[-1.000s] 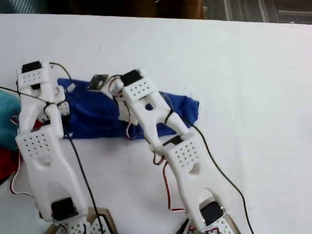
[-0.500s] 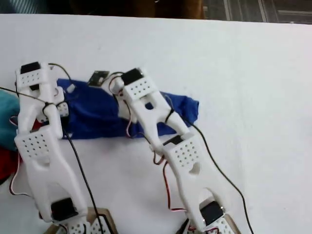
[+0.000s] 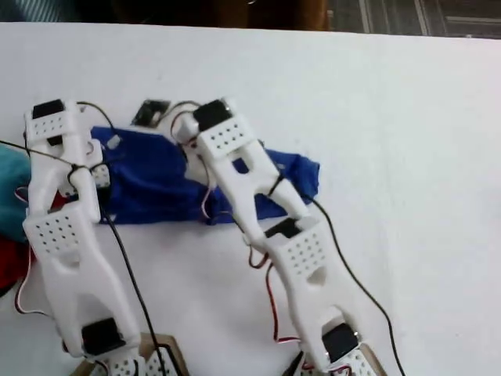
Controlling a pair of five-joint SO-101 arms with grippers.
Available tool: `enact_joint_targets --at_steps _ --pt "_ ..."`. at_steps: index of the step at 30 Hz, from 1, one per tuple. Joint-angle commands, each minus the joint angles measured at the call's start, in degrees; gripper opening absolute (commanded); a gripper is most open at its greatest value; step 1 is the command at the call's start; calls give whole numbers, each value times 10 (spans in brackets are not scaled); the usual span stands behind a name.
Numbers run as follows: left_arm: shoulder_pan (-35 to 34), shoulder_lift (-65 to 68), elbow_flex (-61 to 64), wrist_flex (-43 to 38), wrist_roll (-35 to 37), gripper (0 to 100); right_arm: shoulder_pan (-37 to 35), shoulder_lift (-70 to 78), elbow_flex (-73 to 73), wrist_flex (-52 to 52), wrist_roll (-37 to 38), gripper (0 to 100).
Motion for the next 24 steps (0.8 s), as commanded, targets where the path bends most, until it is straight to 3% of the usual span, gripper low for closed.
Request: enact_joint_targets --at_steps 1,9,18,24 --pt "-31 10 16 9 -1 24 42 -80 -21 12 -5 19" --pt "-30 10 16 9 -2 24 137 -70 -18 8 -2 19" --pt "-28 10 16 9 -1 24 144 -23 -25 -2 -5 19" --pt "-28 10 16 9 -1 24 135 -66 -32 51 -6 19"
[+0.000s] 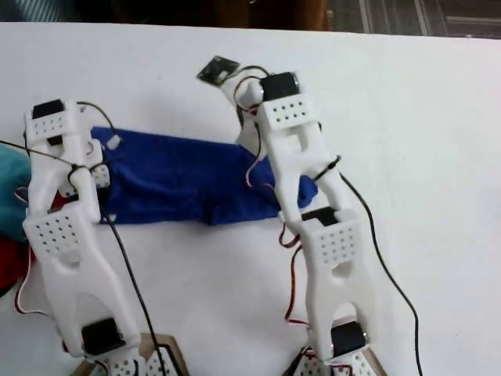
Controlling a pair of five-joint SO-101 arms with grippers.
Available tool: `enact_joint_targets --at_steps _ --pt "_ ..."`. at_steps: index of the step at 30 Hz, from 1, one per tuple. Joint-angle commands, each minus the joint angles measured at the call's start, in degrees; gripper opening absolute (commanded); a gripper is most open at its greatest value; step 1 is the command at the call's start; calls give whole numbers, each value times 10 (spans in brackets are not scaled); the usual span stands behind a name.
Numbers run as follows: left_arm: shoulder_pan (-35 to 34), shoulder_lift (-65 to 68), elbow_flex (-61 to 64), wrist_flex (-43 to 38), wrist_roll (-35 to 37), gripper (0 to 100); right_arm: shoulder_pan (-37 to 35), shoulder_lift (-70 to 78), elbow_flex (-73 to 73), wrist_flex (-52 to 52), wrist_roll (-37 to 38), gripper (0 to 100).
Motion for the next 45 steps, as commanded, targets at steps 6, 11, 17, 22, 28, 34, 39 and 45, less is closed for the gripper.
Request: enact_joint_targets --at_steps 6,11,17,22,28,34,39,45 --pt "-28 10 16 9 -1 24 6 -108 73 36 6 19" --pt "-28 10 16 9 -1 24 45 -133 163 26 17 19" --pt "-28 10 16 9 -1 24 51 -136 204 19 19 19" --pt "-28 10 16 9 -1 24 48 -138 257 -24 19 19" --pt "-28 10 16 9 -1 24 43 -136 302 -110 19 19" --pt "-28 10 16 8 -1 24 44 -123 301 -189 19 19" --pt "-28 10 16 8 -1 24 51 -99 301 -213 17 19" --pt "-28 10 16 8 -1 24 58 -111 301 -182 19 19"
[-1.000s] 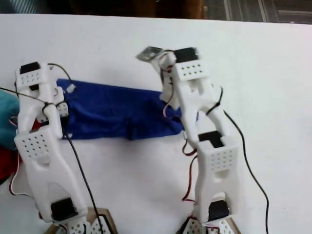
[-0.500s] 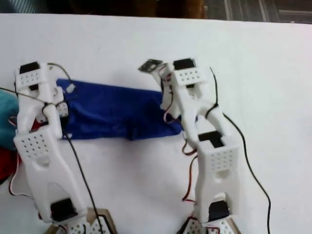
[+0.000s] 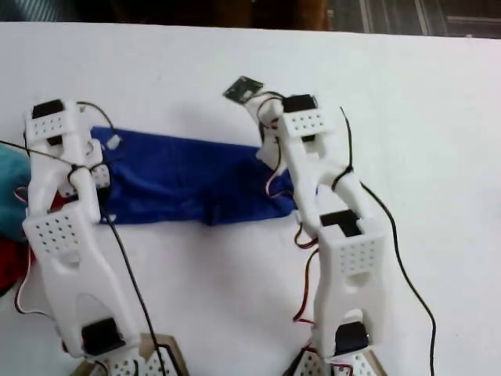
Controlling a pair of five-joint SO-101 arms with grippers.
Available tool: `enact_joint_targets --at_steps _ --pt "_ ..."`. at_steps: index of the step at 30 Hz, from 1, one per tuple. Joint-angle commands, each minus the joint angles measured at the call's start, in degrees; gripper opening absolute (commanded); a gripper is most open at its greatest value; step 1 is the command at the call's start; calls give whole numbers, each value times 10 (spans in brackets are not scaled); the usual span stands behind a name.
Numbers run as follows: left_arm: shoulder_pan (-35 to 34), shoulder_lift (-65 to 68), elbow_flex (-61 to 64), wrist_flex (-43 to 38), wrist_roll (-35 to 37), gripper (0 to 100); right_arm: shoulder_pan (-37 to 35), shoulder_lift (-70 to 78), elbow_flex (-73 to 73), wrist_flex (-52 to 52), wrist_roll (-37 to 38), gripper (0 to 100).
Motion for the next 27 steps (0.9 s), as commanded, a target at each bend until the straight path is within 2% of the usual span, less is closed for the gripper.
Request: enact_joint_targets --at_steps 1,15,27 --pt "-28 10 16 8 -1 24 3 -31 -4 36 4 19" --pt "-27 10 16 8 -1 24 -80 -46 -1 95 5 19" --pt "-27 10 16 8 -1 24 -34 -50 -5 154 5 19"
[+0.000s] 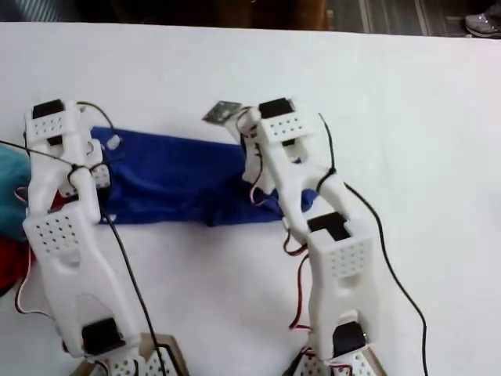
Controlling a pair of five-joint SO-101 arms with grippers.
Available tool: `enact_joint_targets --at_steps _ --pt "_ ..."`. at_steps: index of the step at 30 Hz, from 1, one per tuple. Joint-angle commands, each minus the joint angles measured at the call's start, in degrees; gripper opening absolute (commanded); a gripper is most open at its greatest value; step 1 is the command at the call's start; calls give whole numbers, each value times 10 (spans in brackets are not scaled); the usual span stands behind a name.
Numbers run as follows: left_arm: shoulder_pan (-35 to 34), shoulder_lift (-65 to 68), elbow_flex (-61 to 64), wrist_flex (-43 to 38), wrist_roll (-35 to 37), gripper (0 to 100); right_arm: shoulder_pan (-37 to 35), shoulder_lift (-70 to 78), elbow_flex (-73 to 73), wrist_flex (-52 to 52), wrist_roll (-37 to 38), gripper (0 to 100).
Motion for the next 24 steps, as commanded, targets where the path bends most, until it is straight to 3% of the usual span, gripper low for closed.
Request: enact_joint_targets --at_steps 1,14,24 --pt "-27 10 16 8 -1 24 21 -54 -5 22 5 19" --pt "-27 10 16 8 -1 24 36 -123 23 51 35 19" --pt "-27 10 16 8 -1 24 31 -122 141 -59 35 19"
